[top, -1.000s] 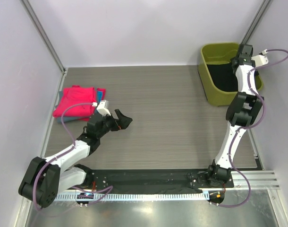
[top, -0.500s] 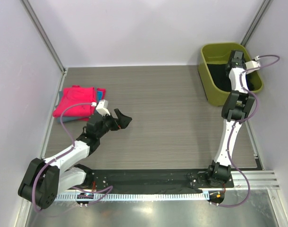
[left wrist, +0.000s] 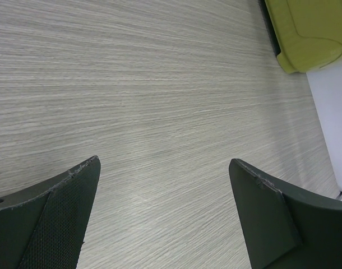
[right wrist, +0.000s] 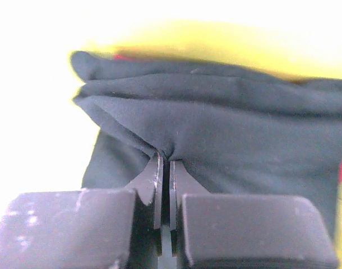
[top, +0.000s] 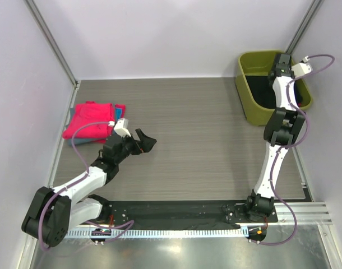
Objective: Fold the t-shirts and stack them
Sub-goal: Grab the tshirt from the pile, then move the tshirt to the center of the board, then flatten the tshirt out
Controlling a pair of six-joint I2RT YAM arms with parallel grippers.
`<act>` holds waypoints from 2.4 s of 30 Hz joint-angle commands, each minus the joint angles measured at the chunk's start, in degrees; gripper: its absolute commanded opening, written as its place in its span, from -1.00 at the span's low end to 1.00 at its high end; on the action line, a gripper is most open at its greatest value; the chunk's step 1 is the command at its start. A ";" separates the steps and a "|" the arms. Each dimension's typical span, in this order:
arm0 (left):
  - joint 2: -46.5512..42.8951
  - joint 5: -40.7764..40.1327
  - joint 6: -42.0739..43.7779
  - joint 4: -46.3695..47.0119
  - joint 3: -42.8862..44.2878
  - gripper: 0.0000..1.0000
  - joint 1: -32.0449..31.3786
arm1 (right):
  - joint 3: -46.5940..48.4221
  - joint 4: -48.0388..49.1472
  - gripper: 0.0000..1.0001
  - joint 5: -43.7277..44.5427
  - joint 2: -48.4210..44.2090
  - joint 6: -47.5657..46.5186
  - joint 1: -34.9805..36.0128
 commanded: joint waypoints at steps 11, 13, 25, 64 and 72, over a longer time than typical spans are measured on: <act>-1.55 -1.72 1.63 1.00 0.39 0.93 -0.05 | -3.36 9.25 -0.97 -4.65 -33.00 -6.98 11.11; -2.25 -2.51 2.06 0.12 0.47 0.93 0.04 | -3.44 10.39 -0.97 -9.47 -36.24 -6.81 12.87; -3.66 -4.36 2.95 -1.38 0.38 0.93 -0.05 | -27.01 22.22 -0.66 -40.14 -53.21 0.12 30.37; 3.20 -6.20 1.89 -6.39 4.69 0.64 -0.05 | -93.00 54.15 0.38 -25.03 -51.91 -27.90 58.58; 3.11 -6.38 1.63 -7.62 5.13 0.65 0.04 | -89.93 53.11 0.38 -26.19 -47.34 -28.16 60.95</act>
